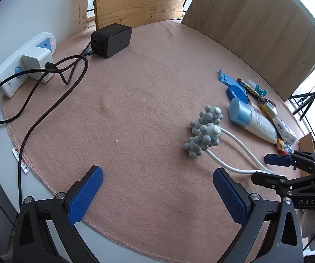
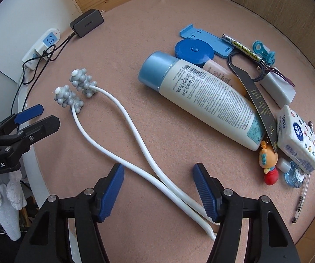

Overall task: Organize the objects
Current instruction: 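Close the right gripper on the white massager's looped handle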

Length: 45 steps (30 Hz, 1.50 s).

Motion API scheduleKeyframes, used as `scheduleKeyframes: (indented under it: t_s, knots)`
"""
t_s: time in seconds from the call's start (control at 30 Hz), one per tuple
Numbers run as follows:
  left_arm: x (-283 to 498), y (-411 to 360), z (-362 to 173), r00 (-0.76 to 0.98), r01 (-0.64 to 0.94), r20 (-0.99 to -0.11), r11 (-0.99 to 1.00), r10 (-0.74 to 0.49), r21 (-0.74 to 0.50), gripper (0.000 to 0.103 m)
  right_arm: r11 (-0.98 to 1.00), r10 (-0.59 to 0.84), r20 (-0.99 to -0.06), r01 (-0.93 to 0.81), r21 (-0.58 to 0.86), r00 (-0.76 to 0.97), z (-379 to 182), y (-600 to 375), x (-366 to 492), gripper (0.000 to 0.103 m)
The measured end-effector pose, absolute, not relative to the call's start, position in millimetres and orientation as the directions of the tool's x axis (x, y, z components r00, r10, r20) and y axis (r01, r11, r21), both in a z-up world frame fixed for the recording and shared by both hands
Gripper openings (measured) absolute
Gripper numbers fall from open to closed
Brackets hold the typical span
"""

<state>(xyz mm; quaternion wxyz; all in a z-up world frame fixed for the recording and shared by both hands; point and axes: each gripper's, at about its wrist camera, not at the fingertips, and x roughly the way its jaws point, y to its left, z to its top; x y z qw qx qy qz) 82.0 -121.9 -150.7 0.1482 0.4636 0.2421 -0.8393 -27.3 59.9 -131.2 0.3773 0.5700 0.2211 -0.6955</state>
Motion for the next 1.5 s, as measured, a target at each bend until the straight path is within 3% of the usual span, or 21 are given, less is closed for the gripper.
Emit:
scheduleKeyframes:
  t_s: [0.27,0.47,0.53,0.77,1.27,1.37,1.5]
  knots:
    - [60.1,-107.0,-148.1,-0.527,0.413,-0.849,-0.864,0.033,-0.29,0.096,-0.587,-0.32,-0.946,0.774,0.236,0.046,-116.1,75.1,-35.6,0.052]
    - [36.6,-105.6,-146.8,-0.534,0.368,-0.844,-0.886,0.047,-0.282,0.077,-0.593,-0.367,-0.921,0.729,0.342,0.134,-127.6,64.8,-30.5,0.046]
    - [27.9,-108.4,-146.3,-0.533,0.355,-0.843,-0.888,0.065,-0.293,0.07,-0.587,-0.383,-0.908,0.713,0.383,0.172,-129.0,61.7,-20.1,0.039]
    - [18.6,-116.0,-137.6,-0.532,0.366,-0.842,-0.873,0.086,-0.321,0.07,-0.564,-0.423,-0.881,0.7,0.438,0.211,-129.2,59.5,-3.2,0.035]
    - [48.8,-106.4,-145.4,-0.493,0.386,-0.865,-0.867,0.095,-0.316,0.07,-0.55,-0.408,-0.913,0.789,0.273,0.032,-116.8,55.8,20.7,0.035]
    - [42.8,-102.0,-145.6,-0.496,0.368,-0.863,-0.879,0.09,-0.303,0.062,-0.547,-0.38,-0.925,0.81,0.211,-0.016,-119.2,53.3,28.5,0.035]
    - [36.1,-96.8,-146.6,-0.507,0.342,-0.857,-0.889,0.097,-0.303,0.04,-0.558,-0.346,-0.935,0.817,0.144,-0.072,-123.7,51.9,33.6,0.029]
